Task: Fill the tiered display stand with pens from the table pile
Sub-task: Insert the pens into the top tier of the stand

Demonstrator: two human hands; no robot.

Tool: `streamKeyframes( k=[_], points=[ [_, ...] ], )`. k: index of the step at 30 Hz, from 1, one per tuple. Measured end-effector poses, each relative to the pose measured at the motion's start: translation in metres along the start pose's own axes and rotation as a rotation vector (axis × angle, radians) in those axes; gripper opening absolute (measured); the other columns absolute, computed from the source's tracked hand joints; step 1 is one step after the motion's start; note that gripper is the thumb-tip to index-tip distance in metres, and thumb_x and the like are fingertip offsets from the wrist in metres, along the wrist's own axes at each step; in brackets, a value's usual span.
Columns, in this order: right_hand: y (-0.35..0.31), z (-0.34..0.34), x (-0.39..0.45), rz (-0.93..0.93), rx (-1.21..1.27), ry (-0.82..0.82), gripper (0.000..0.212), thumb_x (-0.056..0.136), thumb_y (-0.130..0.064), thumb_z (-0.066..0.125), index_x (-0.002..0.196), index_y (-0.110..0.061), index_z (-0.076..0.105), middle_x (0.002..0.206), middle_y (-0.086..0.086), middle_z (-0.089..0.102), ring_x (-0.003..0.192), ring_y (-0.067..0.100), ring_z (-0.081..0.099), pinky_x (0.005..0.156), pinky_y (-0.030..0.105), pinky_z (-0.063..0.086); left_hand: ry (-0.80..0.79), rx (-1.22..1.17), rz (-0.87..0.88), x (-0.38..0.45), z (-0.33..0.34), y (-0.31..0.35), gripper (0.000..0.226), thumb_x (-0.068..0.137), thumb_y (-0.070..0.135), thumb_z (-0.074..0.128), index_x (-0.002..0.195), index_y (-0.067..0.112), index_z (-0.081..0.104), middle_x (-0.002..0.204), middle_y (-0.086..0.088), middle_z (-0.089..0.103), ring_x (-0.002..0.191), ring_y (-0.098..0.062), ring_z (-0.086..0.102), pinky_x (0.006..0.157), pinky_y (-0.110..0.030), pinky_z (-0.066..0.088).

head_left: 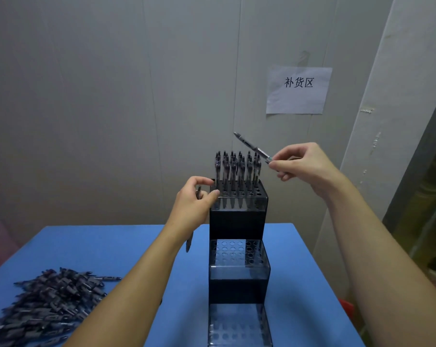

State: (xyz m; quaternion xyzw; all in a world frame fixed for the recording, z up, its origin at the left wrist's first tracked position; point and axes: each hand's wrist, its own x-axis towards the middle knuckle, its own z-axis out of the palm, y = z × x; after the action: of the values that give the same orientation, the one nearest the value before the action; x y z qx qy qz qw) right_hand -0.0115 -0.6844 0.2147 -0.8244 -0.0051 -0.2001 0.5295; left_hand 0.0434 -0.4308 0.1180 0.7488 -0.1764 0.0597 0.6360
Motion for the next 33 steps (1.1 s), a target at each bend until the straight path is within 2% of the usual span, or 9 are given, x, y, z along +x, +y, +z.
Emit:
streamKeyframes(
  k=[4, 9, 14, 19, 22, 25, 26, 30, 33],
  points=[
    [0.003, -0.008, 0.004, -0.005, 0.127, 0.029, 0.004, 0.084, -0.001, 0.079, 0.082, -0.002, 0.075, 0.07, 0.012, 0.071, 0.065, 0.025, 0.07, 0.068, 0.035, 0.062, 0.005, -0.001, -0.002, 0.002, 0.002, -0.002, 0.015, 0.099, 0.024, 0.066, 0.111, 0.029, 0.058, 0.058, 0.005, 0.044, 0.051, -0.014, 0.037, 0.052, -0.03, 0.039],
    [0.006, -0.003, 0.01, -0.026, 0.22, 0.17, 0.008, 0.087, -0.003, 0.077, 0.083, 0.002, 0.073, 0.07, 0.014, 0.07, 0.054, 0.024, 0.067, 0.06, 0.035, 0.063, 0.003, -0.01, -0.01, 0.005, 0.004, -0.004, 0.015, 0.099, 0.024, 0.067, 0.111, 0.029, 0.058, 0.056, 0.006, 0.043, 0.05, -0.013, 0.036, 0.052, -0.029, 0.037],
    [0.012, 0.013, 0.024, -0.051, 0.036, 0.305, 0.01, 0.085, -0.009, 0.079, 0.076, -0.01, 0.076, 0.068, 0.012, 0.074, 0.058, 0.024, 0.073, 0.066, 0.039, 0.064, 0.005, 0.0, -0.009, 0.007, 0.003, -0.004, 0.016, 0.099, 0.023, 0.066, 0.111, 0.029, 0.058, 0.056, 0.005, 0.044, 0.05, -0.014, 0.037, 0.052, -0.029, 0.039],
    [0.018, 0.032, 0.03, -0.105, -0.21, 0.311, 0.019, 0.086, -0.018, 0.08, 0.07, -0.024, 0.072, 0.066, 0.005, 0.075, 0.059, 0.018, 0.075, 0.074, 0.039, 0.065, 0.011, -0.026, -0.016, 0.008, 0.005, -0.002, 0.013, 0.1, 0.022, 0.065, 0.11, 0.026, 0.059, 0.054, 0.006, 0.042, 0.049, -0.013, 0.035, 0.048, -0.029, 0.036],
    [0.022, 0.039, 0.029, -0.064, -0.283, 0.282, 0.015, 0.089, -0.021, 0.079, 0.074, -0.017, 0.074, 0.065, 0.005, 0.074, 0.059, 0.017, 0.074, 0.074, 0.03, 0.063, 0.014, -0.062, -0.023, 0.006, 0.003, 0.002, 0.011, 0.101, 0.021, 0.063, 0.111, 0.023, 0.059, 0.054, 0.004, 0.042, 0.046, -0.012, 0.032, 0.044, -0.028, 0.032],
    [0.024, 0.044, 0.026, 0.008, -0.356, 0.229, 0.024, 0.092, -0.022, 0.076, 0.074, -0.007, 0.073, 0.066, 0.011, 0.073, 0.059, 0.02, 0.075, 0.061, 0.02, 0.058, 0.023, -0.101, -0.045, 0.006, 0.0, 0.005, 0.009, 0.103, 0.021, 0.061, 0.112, 0.02, 0.059, 0.054, 0.005, 0.042, 0.044, -0.012, 0.031, 0.043, -0.027, 0.029],
    [0.026, 0.045, 0.026, 0.023, -0.366, 0.228, 0.028, 0.093, -0.023, 0.075, 0.073, -0.003, 0.072, 0.066, 0.013, 0.073, 0.058, 0.022, 0.074, 0.059, 0.02, 0.059, 0.03, -0.121, -0.056, 0.006, -0.001, 0.006, 0.008, 0.104, 0.021, 0.059, 0.111, 0.019, 0.06, 0.054, 0.005, 0.042, 0.044, -0.012, 0.03, 0.043, -0.026, 0.028],
    [0.026, 0.046, 0.03, 0.019, -0.455, 0.203, 0.038, 0.094, -0.024, 0.074, 0.067, 0.003, 0.069, 0.061, 0.016, 0.071, 0.052, 0.021, 0.072, 0.072, 0.031, 0.063, 0.037, -0.204, -0.084, 0.008, -0.004, 0.011, 0.013, 0.108, 0.024, 0.052, 0.106, 0.014, 0.06, 0.051, 0.006, 0.036, 0.044, -0.013, 0.027, 0.043, -0.025, 0.024],
    [0.024, 0.049, 0.033, 0.025, -0.525, 0.185, 0.043, 0.094, -0.025, 0.073, 0.063, 0.004, 0.067, 0.058, 0.017, 0.07, 0.054, 0.024, 0.072, 0.072, 0.035, 0.063, 0.026, -0.234, -0.065, 0.01, -0.006, 0.013, 0.023, 0.109, 0.028, 0.048, 0.102, 0.013, 0.064, 0.053, 0.005, 0.034, 0.044, -0.013, 0.025, 0.043, -0.025, 0.023]
  ],
)
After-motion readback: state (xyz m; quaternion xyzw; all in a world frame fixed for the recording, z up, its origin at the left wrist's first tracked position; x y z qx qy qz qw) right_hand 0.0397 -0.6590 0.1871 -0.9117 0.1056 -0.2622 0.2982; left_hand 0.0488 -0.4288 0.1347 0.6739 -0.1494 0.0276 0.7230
